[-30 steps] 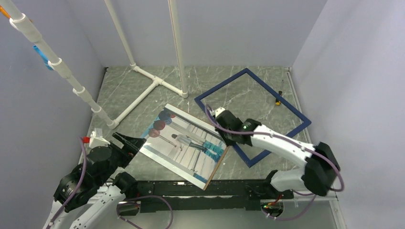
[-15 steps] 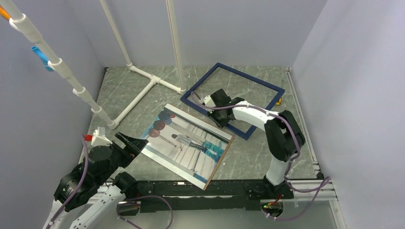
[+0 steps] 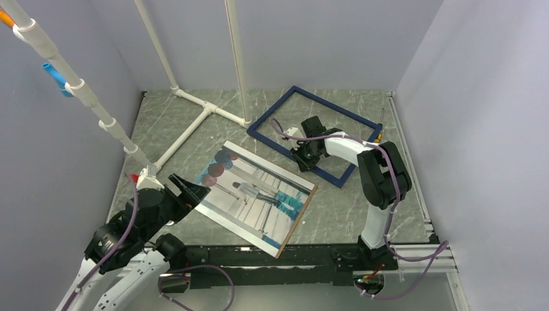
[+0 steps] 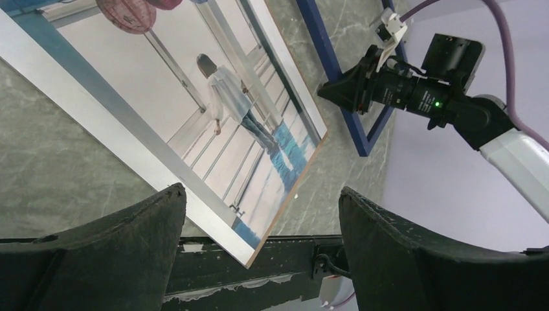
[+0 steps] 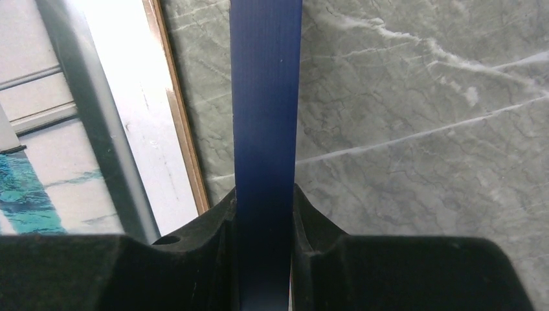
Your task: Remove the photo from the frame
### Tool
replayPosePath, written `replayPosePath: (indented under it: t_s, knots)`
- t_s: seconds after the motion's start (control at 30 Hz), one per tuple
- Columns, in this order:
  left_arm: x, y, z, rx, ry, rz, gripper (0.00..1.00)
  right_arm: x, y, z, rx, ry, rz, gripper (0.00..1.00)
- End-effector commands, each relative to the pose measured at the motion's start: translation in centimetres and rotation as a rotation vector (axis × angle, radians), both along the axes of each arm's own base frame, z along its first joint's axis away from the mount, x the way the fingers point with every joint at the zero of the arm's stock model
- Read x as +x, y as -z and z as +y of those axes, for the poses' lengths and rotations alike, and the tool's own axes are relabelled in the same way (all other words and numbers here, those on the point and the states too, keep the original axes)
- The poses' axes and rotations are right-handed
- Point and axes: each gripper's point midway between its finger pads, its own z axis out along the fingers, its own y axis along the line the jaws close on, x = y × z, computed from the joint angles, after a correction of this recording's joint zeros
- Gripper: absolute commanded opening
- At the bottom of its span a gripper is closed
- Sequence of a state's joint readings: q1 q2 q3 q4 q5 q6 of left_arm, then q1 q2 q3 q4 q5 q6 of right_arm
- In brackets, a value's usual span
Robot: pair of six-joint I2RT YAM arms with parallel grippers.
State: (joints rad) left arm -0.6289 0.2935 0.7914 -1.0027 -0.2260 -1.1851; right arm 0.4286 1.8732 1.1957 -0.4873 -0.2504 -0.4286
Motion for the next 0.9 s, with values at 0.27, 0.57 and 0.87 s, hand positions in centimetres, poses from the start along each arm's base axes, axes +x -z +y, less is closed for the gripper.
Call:
replayPosePath:
  t_s: [0.27, 0.57, 0.87]
  knots:
    - [1.6, 0.8, -3.4, 0.021, 0.138, -0.012, 0.9, 5.0, -1.1, -1.9, -0.114, 0.045, -0.222, 0.28]
    - [2.1, 3.2, -5.4, 0.027, 0.221, 0.025, 0.9, 5.4, -7.3, -2.2, -0.166, 0.205, -0.388, 0.55]
    - [2.0, 6.0, -6.0, 0.056, 0.244, 0.108, 0.91, 0.6, -8.2, -0.6, -0.182, 0.365, -0.399, 0.79]
